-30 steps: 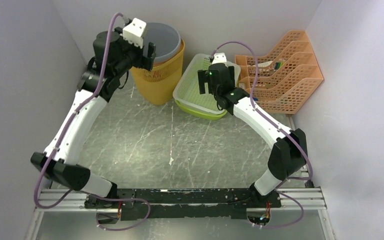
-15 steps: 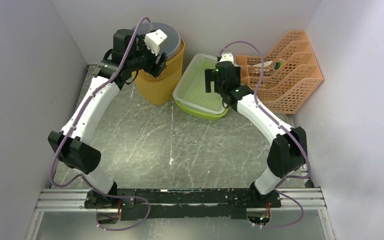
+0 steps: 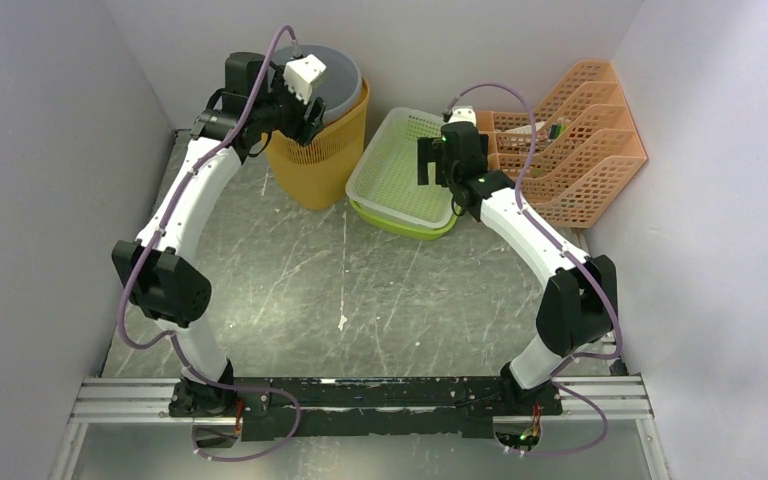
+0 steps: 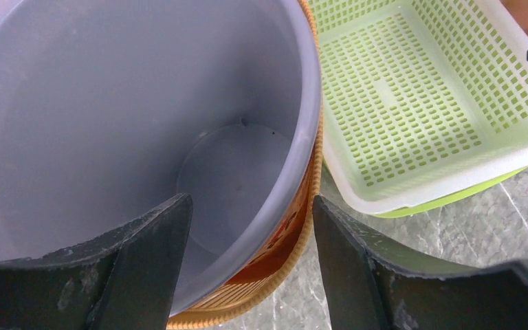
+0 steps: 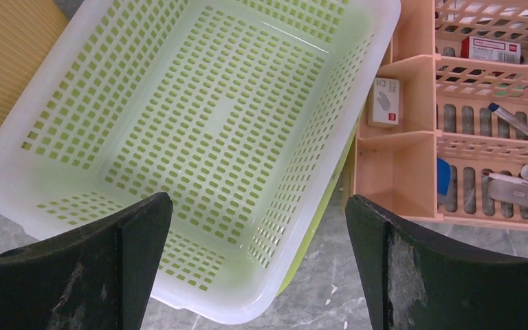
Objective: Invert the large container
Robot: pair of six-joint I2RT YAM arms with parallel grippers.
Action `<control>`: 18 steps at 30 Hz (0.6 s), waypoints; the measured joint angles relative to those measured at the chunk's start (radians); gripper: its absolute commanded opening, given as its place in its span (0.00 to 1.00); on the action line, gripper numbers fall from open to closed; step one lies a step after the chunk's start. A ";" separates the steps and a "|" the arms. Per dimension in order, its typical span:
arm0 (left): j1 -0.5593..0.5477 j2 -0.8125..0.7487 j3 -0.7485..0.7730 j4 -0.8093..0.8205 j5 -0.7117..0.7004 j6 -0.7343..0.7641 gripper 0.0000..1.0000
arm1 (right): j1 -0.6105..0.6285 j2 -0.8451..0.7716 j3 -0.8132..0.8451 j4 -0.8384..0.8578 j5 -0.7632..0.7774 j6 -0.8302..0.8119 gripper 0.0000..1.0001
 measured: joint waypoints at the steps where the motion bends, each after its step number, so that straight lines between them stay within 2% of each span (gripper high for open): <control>1: 0.002 0.006 0.002 0.000 0.000 0.004 0.69 | -0.001 0.000 0.000 0.000 0.000 0.000 1.00; 8: 0.003 0.025 0.009 0.006 -0.001 0.032 0.48 | -0.007 0.000 -0.002 0.000 -0.003 0.000 1.00; 10: 0.003 0.025 0.009 0.009 -0.002 0.043 0.11 | -0.008 0.000 -0.002 0.000 -0.003 0.000 1.00; 11: 0.002 0.026 0.009 0.014 -0.003 0.064 0.07 | -0.008 0.000 -0.002 0.000 -0.003 0.000 1.00; 14: -0.013 0.026 0.011 0.029 -0.006 0.072 0.07 | -0.008 0.000 -0.003 0.000 -0.002 -0.001 1.00; 18: 0.002 0.042 0.013 0.034 -0.098 0.037 0.07 | -0.008 0.000 -0.005 0.000 -0.002 -0.001 1.00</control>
